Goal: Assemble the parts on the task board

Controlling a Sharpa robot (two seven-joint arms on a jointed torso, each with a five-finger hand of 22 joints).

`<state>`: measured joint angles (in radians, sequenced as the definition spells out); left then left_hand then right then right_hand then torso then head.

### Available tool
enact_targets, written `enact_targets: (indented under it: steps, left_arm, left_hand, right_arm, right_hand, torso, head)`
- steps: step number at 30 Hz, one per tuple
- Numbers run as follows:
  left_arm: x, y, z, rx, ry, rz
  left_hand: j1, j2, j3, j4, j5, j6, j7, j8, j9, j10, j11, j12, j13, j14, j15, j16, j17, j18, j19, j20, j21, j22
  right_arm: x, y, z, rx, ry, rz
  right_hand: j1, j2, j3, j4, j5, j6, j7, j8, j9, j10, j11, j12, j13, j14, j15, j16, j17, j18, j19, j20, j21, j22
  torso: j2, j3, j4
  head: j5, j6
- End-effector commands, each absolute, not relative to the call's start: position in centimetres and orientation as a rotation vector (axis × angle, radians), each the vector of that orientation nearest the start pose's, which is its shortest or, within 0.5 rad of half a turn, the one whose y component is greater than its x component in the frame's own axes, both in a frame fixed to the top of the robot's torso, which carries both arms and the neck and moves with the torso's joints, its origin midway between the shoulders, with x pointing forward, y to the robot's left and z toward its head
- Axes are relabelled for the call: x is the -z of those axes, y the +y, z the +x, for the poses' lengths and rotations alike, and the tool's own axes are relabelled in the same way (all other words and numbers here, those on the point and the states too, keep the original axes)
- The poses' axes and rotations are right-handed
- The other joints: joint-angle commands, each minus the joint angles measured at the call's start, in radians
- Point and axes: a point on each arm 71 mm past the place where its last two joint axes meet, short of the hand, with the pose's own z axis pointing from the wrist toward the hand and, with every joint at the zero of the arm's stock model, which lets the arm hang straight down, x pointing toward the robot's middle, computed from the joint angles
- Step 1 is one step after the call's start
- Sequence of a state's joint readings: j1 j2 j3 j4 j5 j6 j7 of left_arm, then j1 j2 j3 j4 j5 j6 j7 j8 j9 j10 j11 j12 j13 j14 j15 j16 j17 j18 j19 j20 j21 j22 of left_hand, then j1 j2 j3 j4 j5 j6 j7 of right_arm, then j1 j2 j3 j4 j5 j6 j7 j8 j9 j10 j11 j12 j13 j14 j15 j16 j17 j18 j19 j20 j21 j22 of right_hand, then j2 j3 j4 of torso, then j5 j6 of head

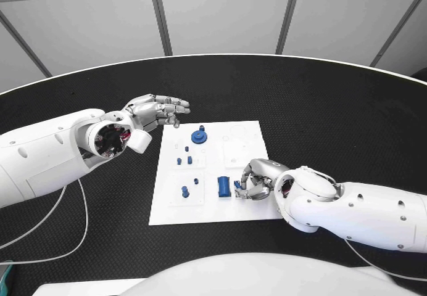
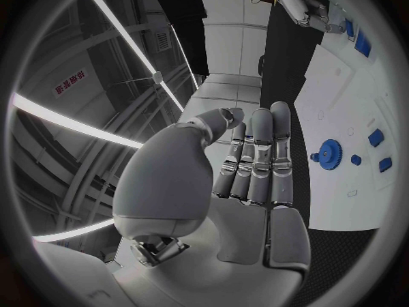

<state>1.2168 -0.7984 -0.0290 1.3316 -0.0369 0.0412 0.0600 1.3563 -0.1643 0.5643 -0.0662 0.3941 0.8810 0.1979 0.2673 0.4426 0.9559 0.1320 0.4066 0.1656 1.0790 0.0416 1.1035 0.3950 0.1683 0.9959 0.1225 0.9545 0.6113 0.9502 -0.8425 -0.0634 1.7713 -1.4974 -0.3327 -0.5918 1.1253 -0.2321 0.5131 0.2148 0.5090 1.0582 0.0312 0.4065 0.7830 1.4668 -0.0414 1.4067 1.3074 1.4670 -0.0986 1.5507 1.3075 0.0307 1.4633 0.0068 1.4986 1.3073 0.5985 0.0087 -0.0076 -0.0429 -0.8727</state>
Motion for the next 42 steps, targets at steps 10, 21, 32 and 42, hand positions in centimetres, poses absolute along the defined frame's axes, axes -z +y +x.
enact_targets:
  steps: [10, 21, 32, 42]
  left_arm:
    - [19.77, 22.44, 51.45, 1.537, 1.847, -1.152]
    - [19.76, 22.37, 51.45, 1.538, 1.847, -1.151]
    - [19.77, 22.40, 51.45, 1.537, 1.847, -1.152]
    - [19.76, 22.51, 51.46, 1.535, 1.843, -1.153]
  left_hand:
    - [0.000, 0.010, -0.004, 0.000, 0.005, -0.005, 0.005, -0.006, -0.002, -0.010, 0.000, 0.006, -0.001, -0.005, 0.002, 0.003, -0.001, 0.018, -0.006, 0.003, 0.007, -0.001]
    - [0.000, 0.011, -0.003, 0.000, 0.005, -0.004, 0.005, -0.006, -0.002, -0.010, 0.000, 0.006, -0.001, -0.005, 0.002, 0.003, -0.001, 0.018, -0.006, 0.003, 0.007, -0.001]
    - [0.000, 0.011, -0.003, 0.000, 0.005, -0.004, 0.005, -0.006, -0.002, -0.010, 0.000, 0.006, -0.001, -0.005, 0.002, 0.003, -0.001, 0.018, -0.006, 0.003, 0.007, -0.001]
    - [0.000, 0.011, -0.003, 0.000, 0.005, -0.004, 0.005, -0.006, -0.002, -0.010, 0.000, 0.006, -0.001, -0.005, 0.002, 0.003, -0.001, 0.018, -0.006, 0.003, 0.007, -0.001]
  right_arm:
    - [28.34, -15.65, 38.14, -0.466, 2.021, 0.093]
    - [28.35, -15.58, 38.22, -0.468, 2.016, 0.097]
    - [28.21, -15.72, 38.09, -0.473, 2.012, 0.099]
    - [27.72, -16.44, 37.44, -0.504, 2.006, 0.078]
  right_hand:
    - [-0.033, 0.009, -0.008, 0.031, -0.006, 0.021, -0.007, 0.008, -0.003, 0.056, -0.006, 0.012, 0.188, 0.099, -0.009, 0.006, 0.240, -0.019, 0.098, -0.007, 0.012, 0.248]
    - [-0.057, 0.012, -0.021, 0.053, -0.014, 0.025, -0.008, 0.013, -0.004, 0.060, -0.006, 0.021, 0.193, 0.101, -0.009, 0.013, 0.251, -0.021, 0.100, -0.007, 0.024, 0.251]
    - [-0.072, 0.011, -0.031, 0.066, -0.019, 0.026, -0.008, 0.015, -0.005, 0.060, -0.005, 0.022, 0.193, 0.101, -0.009, 0.013, 0.251, -0.022, 0.100, -0.008, 0.026, 0.252]
    - [0.002, -0.010, -0.065, 0.018, -0.203, 0.017, -0.009, 0.019, -0.011, 0.057, -0.007, 0.014, 0.191, 0.099, -0.010, 0.008, 0.243, -0.019, 0.097, -0.009, 0.009, 0.247]
  torso:
    - [-0.001, 0.0004, 0.0000]
    - [-0.001, 0.0006, -0.0004]
    - [0.000, 0.0007, -0.0004]
    - [-0.001, 0.0018, -0.0013]
  head:
    - [-0.002, 0.000]
    - [0.000, 0.000]
    - [0.000, 0.000]
    - [0.003, 0.000]
